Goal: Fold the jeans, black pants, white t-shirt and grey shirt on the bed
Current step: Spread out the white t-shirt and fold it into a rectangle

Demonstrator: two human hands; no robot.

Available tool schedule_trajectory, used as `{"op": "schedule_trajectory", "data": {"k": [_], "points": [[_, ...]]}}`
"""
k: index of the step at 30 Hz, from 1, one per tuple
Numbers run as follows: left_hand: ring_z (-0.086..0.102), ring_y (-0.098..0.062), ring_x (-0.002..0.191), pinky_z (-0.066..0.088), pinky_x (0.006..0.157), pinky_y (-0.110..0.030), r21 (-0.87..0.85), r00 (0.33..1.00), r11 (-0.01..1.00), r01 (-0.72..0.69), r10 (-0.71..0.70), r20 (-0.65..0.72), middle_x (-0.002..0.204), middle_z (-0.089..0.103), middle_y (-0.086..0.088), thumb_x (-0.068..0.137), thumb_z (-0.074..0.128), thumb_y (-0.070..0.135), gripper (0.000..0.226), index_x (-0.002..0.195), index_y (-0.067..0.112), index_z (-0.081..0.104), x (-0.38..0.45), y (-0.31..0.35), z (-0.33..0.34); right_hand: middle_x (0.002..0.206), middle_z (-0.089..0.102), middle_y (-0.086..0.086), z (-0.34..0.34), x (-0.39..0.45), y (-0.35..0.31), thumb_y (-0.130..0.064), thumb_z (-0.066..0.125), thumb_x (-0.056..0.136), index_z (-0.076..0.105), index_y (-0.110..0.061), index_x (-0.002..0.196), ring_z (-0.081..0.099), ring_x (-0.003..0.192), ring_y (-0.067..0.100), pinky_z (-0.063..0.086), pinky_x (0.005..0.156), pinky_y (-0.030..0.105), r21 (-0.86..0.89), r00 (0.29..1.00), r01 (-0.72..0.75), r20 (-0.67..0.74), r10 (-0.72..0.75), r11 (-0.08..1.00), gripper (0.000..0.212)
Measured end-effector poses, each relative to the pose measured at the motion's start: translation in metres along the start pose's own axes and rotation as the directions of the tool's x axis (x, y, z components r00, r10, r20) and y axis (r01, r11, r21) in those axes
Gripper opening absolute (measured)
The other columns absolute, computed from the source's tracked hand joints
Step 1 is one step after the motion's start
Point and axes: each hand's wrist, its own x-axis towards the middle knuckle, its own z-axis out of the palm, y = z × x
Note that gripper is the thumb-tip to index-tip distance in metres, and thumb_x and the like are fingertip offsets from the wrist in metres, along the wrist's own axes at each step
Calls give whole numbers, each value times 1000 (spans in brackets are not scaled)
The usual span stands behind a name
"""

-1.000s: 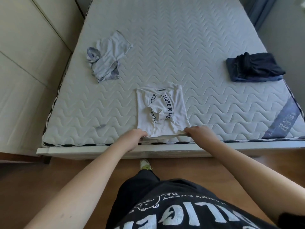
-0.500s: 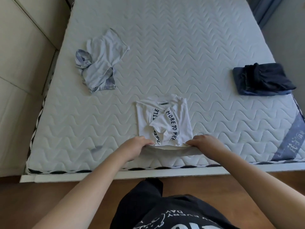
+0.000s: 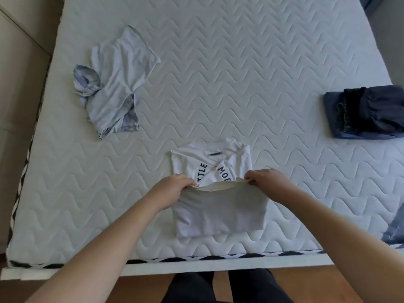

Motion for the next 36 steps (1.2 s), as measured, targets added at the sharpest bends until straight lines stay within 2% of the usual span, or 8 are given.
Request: {"op": "schedule_trajectory", "data": {"k": [4, 7, 11, 16, 23, 27, 32, 36], "points": [[57, -25, 111, 44, 90, -31, -18, 998, 999, 44, -44, -45, 120, 62, -1, 96, 47, 8, 37, 123, 26, 64, 45, -24, -5, 113, 66, -7, 7, 61, 24, -31, 44, 102, 60, -32, 121, 60, 102, 23, 36, 71, 26, 93, 1000, -16, 13, 15, 996, 24], [58, -24, 112, 44, 91, -31, -60, 994, 996, 70, -74, -74, 122, 64, -2, 94, 54, 11, 31, 120, 23, 66, 81, -39, -13, 116, 65, -6, 10, 105, 41, -32, 46, 101, 61, -33, 121, 60, 104, 25, 47, 83, 32, 115, 1000, -21, 25, 19, 993, 25], [61, -24, 109, 45, 90, -30, -75, 981, 987, 140, -148, -123, 118, 68, -3, 92, 59, 13, 27, 117, 21, 68, 129, -65, -20, 115, 65, -1, 21, 159, 60, -32, 45, 102, 62, -28, 121, 60, 105, 26, 46, 86, 34, 151, 1000, -27, 14, 25, 988, 26], [62, -28, 105, 47, 87, -34, -41, 968, 978, 206, -209, -136, 113, 70, -8, 92, 58, 16, 26, 116, 22, 67, 184, -95, -10, 108, 69, 0, 50, 207, 82, -30, 54, 98, 67, -22, 114, 62, 99, 27, 39, 78, 29, 168, 987, -51, -139, 75, 984, 22], [54, -31, 111, 44, 92, -39, 19, 970, 980, 199, -194, -144, 114, 60, -11, 90, 60, 11, 24, 114, 11, 67, 226, -123, 23, 113, 64, 6, 91, 249, 97, -31, 63, 93, 69, -14, 109, 53, 107, 30, 38, 87, 39, 138, 976, -85, -187, 110, 987, 25], [48, -30, 117, 41, 98, -36, 70, 961, 967, 247, -234, -148, 124, 51, -10, 90, 60, 19, 28, 118, 11, 63, 234, -132, 34, 118, 58, 8, 101, 262, 97, -36, 64, 91, 58, -14, 115, 52, 109, 31, 41, 90, 40, 169, 979, -145, -117, 166, 975, 34], [52, -30, 116, 41, 97, -36, 42, 967, 966, 253, -251, -52, 125, 53, -13, 92, 54, 16, 27, 117, 7, 57, 241, -129, 26, 116, 61, 6, 98, 265, 106, -54, 59, 89, 53, -18, 116, 53, 111, 29, 38, 93, 39, 152, 976, -215, 6, 217, 965, 45], [56, -29, 111, 43, 93, -34, 16, 949, 950, 313, -314, 13, 121, 60, -12, 91, 57, 20, 26, 115, 11, 55, 244, -128, 14, 123, 57, 4, 93, 268, 109, -61, 68, 78, 52, -20, 126, 50, 118, 27, 35, 99, 40, 122, 975, -210, 103, 198, 970, 65]]}}
